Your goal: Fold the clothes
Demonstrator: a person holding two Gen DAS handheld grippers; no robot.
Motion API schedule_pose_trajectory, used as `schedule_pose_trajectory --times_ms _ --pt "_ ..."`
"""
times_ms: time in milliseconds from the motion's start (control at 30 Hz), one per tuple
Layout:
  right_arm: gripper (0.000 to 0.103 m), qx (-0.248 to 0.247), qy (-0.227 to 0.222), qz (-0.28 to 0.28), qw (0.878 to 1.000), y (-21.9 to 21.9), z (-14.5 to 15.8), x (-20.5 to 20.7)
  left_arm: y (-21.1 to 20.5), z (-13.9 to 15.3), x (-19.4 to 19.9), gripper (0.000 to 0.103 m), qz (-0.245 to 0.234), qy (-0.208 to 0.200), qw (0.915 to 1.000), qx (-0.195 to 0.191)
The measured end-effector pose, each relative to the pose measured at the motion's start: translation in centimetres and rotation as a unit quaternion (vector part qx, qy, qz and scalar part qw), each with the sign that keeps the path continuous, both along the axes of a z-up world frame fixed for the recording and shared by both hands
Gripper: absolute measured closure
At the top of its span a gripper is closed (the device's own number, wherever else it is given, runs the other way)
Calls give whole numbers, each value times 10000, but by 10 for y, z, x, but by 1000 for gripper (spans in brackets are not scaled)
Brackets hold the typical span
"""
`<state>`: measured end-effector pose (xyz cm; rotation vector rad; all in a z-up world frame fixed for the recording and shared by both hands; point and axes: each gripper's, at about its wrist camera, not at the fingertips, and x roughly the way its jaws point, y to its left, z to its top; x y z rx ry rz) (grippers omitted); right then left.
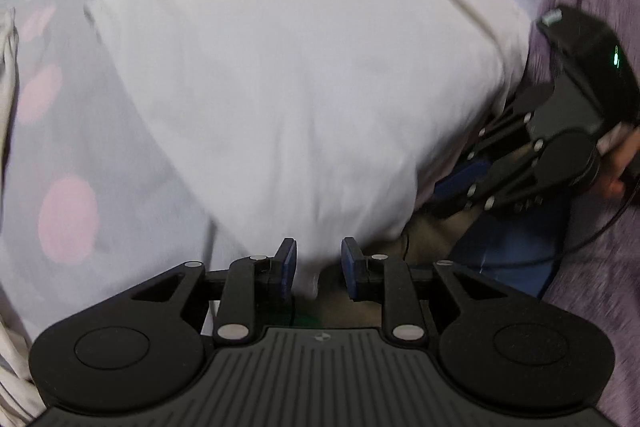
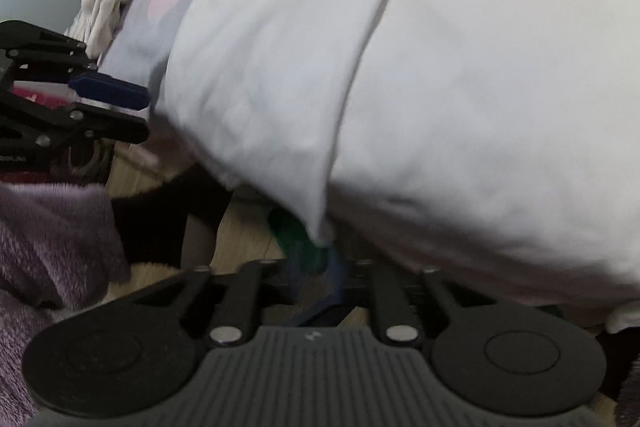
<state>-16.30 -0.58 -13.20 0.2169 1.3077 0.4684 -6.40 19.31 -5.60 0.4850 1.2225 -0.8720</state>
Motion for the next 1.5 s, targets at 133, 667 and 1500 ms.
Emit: schedule_pose_trajectory --times_ms 133,667,1500 --pt "75 -10 -368 -355 9987 -20 22 2 -30 29 11 78 -56 -198 9995 -252" --pt "66 -1430 -570 -1271 9799 -191 90 -7 -221 87 41 71 -964 -391 9910 -838" --pt "60 -621 -121 -1854 9806 -294 17 -27 -375 34 121 64 -225 67 9969 -748"
